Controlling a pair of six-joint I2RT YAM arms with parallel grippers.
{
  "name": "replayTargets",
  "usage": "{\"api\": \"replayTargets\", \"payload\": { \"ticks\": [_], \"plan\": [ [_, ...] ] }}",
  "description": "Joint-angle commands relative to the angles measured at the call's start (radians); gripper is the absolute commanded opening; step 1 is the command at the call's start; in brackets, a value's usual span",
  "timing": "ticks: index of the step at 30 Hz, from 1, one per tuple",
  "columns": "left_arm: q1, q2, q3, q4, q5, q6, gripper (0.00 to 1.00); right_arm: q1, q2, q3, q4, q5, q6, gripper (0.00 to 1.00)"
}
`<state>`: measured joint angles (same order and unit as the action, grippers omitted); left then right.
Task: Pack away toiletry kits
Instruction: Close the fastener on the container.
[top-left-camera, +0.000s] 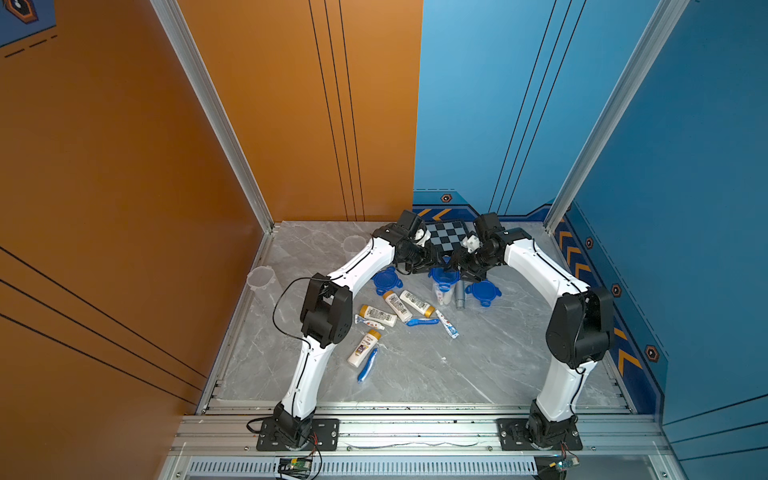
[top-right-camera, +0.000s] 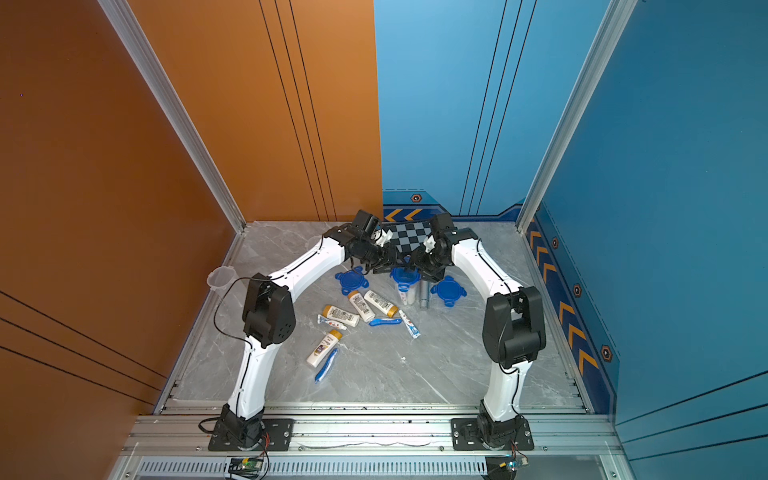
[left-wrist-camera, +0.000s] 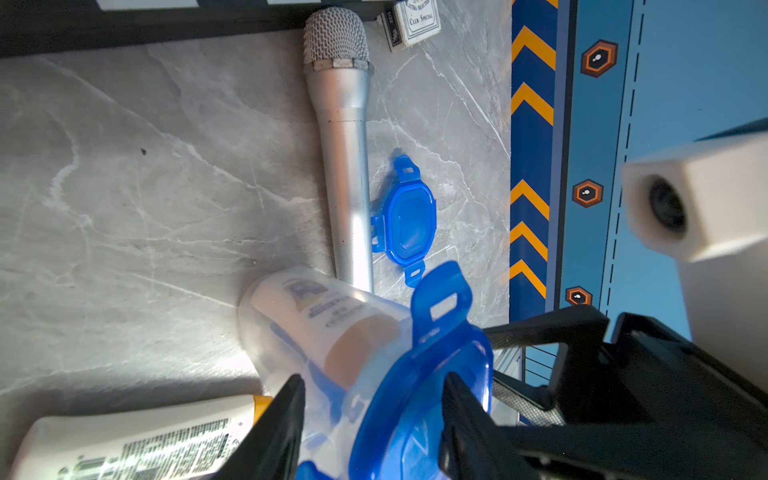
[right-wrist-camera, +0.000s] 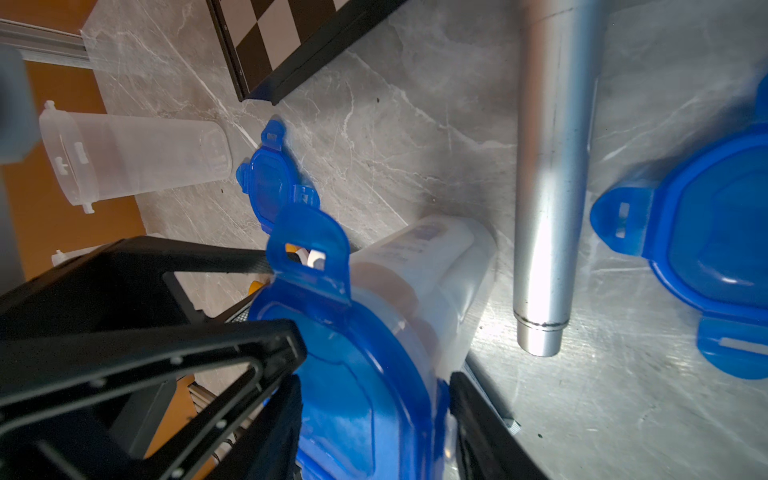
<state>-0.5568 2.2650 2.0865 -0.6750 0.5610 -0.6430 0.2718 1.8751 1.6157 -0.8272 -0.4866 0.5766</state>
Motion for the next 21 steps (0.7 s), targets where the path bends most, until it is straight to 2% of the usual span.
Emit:
{"api": "replayTargets", "payload": {
  "ticks": [1,13,14,16,21],
  "plan": [
    [0.001,-0.004,0.023,-0.100,-0.045,0.055,0.58,0.024,0.049,-0.068,-0.037,0.030,-0.024,0.57],
    [-0.028,-0.037,0.129,-0.291,-0.317,0.186,0.65,0.020,0.054,-0.060,-0.056,0.037,-0.043,0.57],
    [-0.027,-0.044,0.129,-0.297,-0.327,0.191,0.64,0.021,0.053,-0.056,-0.060,0.039,-0.045,0.57],
    [-0.027,-0.060,0.122,-0.307,-0.311,0.198,0.57,0.020,0.055,-0.053,-0.065,0.040,-0.049,0.57],
    [-0.056,-0.097,0.088,-0.325,-0.292,0.196,0.56,0.021,0.053,-0.052,-0.070,0.043,-0.050,0.57]
  ]
}}
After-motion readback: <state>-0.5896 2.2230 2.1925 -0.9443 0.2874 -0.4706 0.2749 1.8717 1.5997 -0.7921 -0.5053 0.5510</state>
